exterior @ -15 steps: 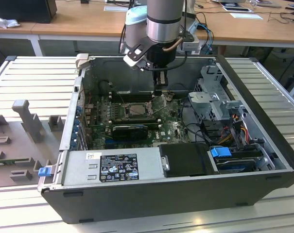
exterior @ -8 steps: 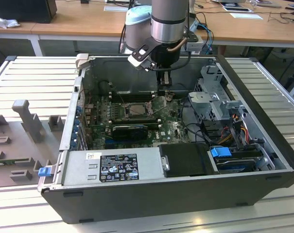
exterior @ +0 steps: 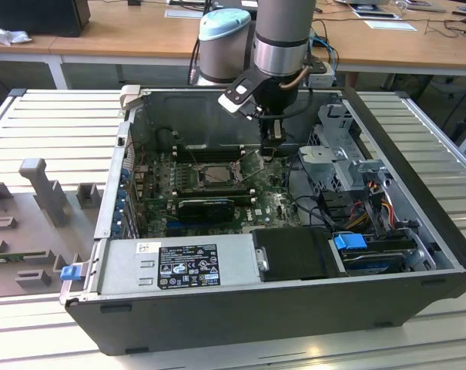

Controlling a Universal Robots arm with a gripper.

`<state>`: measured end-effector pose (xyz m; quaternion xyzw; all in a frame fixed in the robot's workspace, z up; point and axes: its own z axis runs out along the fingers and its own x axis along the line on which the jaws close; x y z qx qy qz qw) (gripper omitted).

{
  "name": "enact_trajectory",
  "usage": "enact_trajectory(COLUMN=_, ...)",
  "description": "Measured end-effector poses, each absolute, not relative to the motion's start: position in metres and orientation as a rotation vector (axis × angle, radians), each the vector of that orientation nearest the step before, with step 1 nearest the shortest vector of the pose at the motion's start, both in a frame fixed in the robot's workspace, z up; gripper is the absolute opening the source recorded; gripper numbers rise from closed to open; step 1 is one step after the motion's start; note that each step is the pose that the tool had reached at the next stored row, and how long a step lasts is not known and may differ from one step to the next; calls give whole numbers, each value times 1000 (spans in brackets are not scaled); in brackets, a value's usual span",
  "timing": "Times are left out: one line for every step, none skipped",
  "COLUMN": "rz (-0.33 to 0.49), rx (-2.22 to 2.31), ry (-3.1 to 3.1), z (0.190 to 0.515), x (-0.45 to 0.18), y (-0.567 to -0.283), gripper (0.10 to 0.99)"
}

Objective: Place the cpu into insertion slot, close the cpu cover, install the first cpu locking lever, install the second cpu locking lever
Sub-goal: 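Close the cpu cover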

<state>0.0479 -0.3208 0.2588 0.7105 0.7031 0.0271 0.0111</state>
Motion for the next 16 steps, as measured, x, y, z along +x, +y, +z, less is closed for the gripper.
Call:
enact_trajectory(rz=84, rx=2211, ry=2199, z=259, x=50, y=-321, gripper=106)
enact_trajectory(rz=84, rx=2207, ry=2203, z=258, x=52, y=-321, gripper=106)
enact_trajectory(rz=84, rx=2202, ry=2208, z=258, x=54, y=-321, gripper=106)
enact_trajectory(rz=85, rx=2199, ry=2211, z=257, x=56, y=-321, gripper=106)
enact_trajectory(rz=85, rx=2198, ry=2213, z=257, x=57, y=-321, gripper=106)
enact_trajectory(rz=85, rx=2197, ry=2214, z=255, x=59, y=-320, gripper=106)
enact_trajectory(rz=84, rx=2196, ry=2214, z=254, x=60, y=-320, gripper=106)
enact_trajectory(rz=85, rx=2195, ry=2215, z=252, x=61, y=-320, gripper=106)
enact_trajectory(rz=85, rx=2195, ry=2215, z=250, x=63, y=-320, gripper=106)
enact_trajectory(rz=84, rx=2195, ry=2215, z=247, x=63, y=-320, gripper=106)
enact_trajectory(rz=80, rx=2197, ry=2217, z=246, x=63, y=-320, gripper=106)
enact_trajectory(rz=79, rx=2198, ry=2218, z=246, x=62, y=-320, gripper=106)
enact_trajectory(rz=78, rx=2198, ry=2218, z=245, x=61, y=-320, gripper=106)
enact_trajectory(rz=78, rx=2199, ry=2219, z=245, x=59, y=-320, gripper=106)
enact_trajectory(rz=77, rx=2199, ry=2219, z=245, x=57, y=-320, gripper=106)
enact_trajectory(rz=78, rx=2199, ry=2219, z=245, x=56, y=-320, gripper=106)
